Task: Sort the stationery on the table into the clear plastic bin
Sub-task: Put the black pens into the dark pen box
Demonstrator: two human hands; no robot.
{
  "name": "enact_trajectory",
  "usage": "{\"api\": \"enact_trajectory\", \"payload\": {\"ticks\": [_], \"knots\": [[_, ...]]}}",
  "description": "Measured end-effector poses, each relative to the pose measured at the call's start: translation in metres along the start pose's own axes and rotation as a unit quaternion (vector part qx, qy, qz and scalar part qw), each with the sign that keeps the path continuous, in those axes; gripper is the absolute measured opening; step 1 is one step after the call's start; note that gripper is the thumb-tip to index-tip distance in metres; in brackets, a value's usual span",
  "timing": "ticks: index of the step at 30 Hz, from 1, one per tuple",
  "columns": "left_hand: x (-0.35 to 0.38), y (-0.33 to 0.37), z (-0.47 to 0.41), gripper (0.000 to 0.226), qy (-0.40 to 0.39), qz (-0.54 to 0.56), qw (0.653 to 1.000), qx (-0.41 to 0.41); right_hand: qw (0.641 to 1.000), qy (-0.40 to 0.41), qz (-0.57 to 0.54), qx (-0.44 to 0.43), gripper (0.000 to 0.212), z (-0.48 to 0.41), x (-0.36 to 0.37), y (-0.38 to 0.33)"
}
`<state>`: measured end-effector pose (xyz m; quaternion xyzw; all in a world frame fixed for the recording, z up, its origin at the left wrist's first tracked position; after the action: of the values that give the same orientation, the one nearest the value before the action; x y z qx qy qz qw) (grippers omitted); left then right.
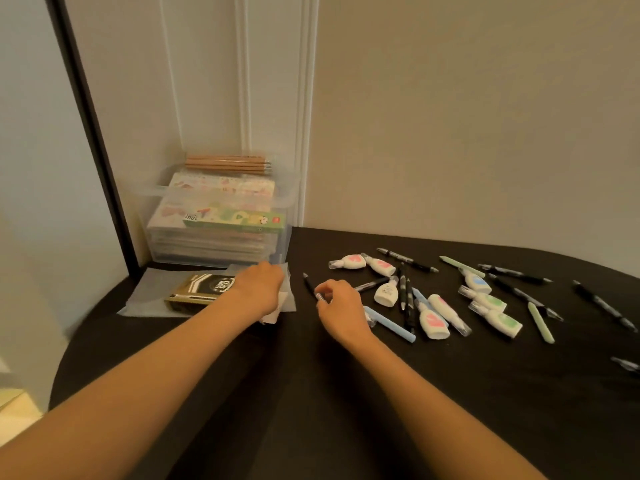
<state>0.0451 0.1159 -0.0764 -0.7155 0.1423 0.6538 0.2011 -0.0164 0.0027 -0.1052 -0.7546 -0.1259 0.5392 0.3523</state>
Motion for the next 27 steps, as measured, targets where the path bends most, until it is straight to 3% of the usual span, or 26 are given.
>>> {"api": "enact_trajectory", "payload": {"ticks": [2, 4, 6, 13, 17, 22, 27], "knots": [[-0.009, 0.016, 0.001, 0.043, 0.005, 0.053, 0.999, 0.004, 0.990, -0.008, -0.131, 0.060, 0.027, 0.003, -0.005, 0.008], [-0.019, 0.034, 0.002, 0.043, 0.016, 0.100, 0.995, 0.011, 0.936, -0.038, -0.315, 0.153, 0.024, 0.011, -0.009, 0.016], [-0.026, 0.051, 0.005, 0.047, 0.022, 0.138, 0.990, 0.012, 0.890, -0.057, -0.404, 0.204, 0.028, 0.018, -0.018, 0.026], [-0.037, 0.098, 0.021, 0.047, 0.026, 0.226, 0.972, 0.055, 0.863, -0.088, -0.442, 0.227, 0.045, 0.033, -0.040, 0.059], [-0.044, 0.120, 0.030, 0.036, 0.058, 0.260, 0.953, 0.141, 0.834, -0.068, -0.495, 0.233, 0.044, 0.036, -0.057, 0.081], [-0.026, 0.144, 0.034, 0.076, 0.032, 0.104, 0.974, 0.201, 0.811, -0.090, -0.523, 0.245, 0.015, 0.046, -0.070, 0.104], [-0.016, 0.157, 0.035, 0.091, -0.044, 0.154, 0.967, 0.199, 0.829, -0.088, -0.499, 0.237, 0.015, 0.050, -0.088, 0.116]]}}
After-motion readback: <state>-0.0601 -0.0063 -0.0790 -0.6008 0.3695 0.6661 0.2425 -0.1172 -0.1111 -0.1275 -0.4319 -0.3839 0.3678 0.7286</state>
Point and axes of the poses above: each hand's wrist, its own z-axis away from the middle knuckle, its own x-axis out of the palm, y = z × x, the point moved 6 cm from there along -z, towards the middle knuckle, and after that the axes turned 5 degrees about y, right-handed, at the moved point
